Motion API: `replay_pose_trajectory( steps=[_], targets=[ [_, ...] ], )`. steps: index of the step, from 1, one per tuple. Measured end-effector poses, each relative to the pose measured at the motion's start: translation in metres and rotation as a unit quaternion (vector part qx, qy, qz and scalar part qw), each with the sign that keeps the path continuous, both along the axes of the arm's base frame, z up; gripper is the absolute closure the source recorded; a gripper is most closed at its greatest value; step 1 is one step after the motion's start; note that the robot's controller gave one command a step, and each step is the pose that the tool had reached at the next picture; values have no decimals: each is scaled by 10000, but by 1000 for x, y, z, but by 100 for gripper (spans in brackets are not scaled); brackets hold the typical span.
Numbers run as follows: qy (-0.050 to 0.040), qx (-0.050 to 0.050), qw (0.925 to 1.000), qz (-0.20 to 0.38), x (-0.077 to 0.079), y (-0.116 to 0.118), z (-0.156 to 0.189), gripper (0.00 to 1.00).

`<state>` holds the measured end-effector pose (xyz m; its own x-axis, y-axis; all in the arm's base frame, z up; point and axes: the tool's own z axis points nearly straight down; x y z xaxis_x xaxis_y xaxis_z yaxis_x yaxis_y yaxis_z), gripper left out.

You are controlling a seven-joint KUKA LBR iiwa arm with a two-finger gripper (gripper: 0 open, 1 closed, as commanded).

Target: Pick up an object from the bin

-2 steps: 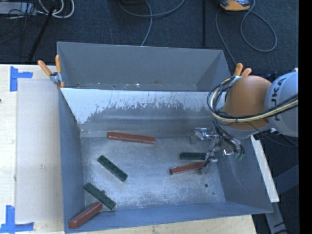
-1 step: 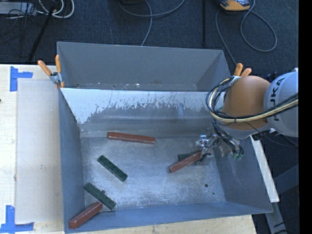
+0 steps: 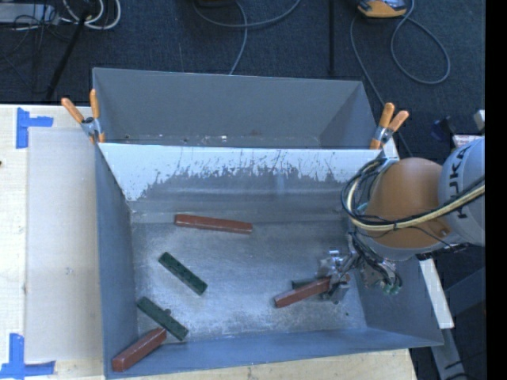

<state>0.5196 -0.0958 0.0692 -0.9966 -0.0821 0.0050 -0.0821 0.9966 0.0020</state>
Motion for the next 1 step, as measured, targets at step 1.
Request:
replay_pose_trajectory(
  steps=[1],
  targets=[
    [-55, -14, 9999, 123, -35, -3, 137, 100]
  ],
)
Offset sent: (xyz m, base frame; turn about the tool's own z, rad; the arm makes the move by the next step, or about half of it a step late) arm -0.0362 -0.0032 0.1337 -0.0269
